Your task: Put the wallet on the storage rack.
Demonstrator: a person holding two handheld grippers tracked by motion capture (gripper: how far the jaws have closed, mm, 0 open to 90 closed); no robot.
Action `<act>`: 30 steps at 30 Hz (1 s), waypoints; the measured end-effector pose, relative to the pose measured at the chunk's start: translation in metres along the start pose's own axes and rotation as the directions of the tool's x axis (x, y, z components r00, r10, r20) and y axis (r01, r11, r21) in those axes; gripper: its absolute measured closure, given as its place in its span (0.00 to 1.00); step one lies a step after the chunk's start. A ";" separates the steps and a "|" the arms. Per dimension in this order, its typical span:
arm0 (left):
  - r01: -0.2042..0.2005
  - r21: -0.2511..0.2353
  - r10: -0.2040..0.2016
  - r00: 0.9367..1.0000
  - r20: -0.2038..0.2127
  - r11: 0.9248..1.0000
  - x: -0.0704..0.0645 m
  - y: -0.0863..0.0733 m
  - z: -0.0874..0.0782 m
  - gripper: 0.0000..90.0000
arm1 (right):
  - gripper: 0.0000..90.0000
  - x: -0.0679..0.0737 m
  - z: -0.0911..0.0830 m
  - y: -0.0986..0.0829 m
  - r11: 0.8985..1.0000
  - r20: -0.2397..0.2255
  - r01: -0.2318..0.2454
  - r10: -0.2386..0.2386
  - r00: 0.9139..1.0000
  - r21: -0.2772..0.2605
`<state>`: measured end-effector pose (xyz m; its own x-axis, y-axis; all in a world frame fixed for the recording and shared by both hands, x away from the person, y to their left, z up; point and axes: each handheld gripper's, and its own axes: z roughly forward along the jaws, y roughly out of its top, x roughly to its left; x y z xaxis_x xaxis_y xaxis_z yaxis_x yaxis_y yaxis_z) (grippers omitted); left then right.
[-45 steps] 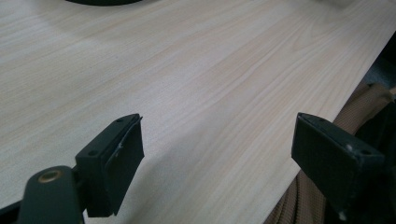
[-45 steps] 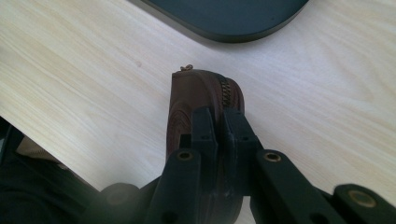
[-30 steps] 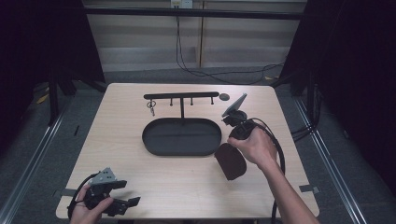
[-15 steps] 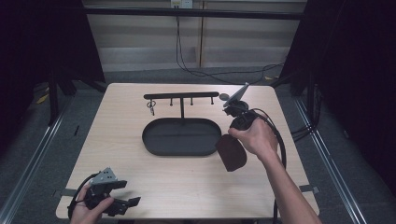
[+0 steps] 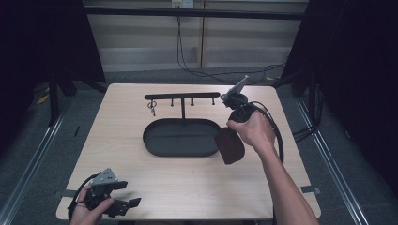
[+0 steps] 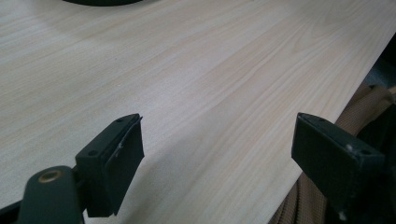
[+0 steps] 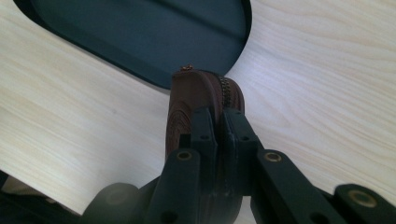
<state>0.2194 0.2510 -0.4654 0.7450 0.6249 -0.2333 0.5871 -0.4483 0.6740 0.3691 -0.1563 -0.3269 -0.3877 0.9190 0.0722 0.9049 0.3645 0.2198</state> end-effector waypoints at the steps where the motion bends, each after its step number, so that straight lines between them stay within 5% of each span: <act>1: -0.002 0.004 0.002 1.000 0.001 1.000 0.000 0.000 0.000 0.19 | 0.93 0.000 0.001 0.002 1.000 -0.001 -0.006 0.006 1.000 -0.009; 18: 0.004 0.007 -0.004 1.000 0.004 1.000 0.001 0.000 0.000 0.19 | 0.93 -0.014 0.004 0.017 0.996 -0.030 -0.064 0.062 0.998 -0.058; 22: 0.002 0.008 -0.002 1.000 0.001 1.000 0.002 0.000 0.000 0.19 | 0.93 -0.018 0.006 0.020 0.993 -0.066 -0.085 0.080 0.995 -0.086; 23: 0.004 0.006 -0.004 1.000 0.003 1.000 0.002 0.000 0.000 0.19 | 0.93 -0.020 0.008 0.020 0.990 -0.115 -0.104 0.092 0.989 -0.098; 30: 0.005 0.009 -0.005 1.000 -0.001 1.000 0.003 0.000 0.001 0.19 | 0.94 -0.023 0.015 0.026 0.982 -0.144 -0.137 0.118 0.982 -0.130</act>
<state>0.2217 0.2519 -0.4665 0.7414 0.6282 -0.2360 0.5940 -0.4508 0.6663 0.4042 -0.1652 -0.3372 -0.2992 0.9243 0.2370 0.9190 0.2123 0.3321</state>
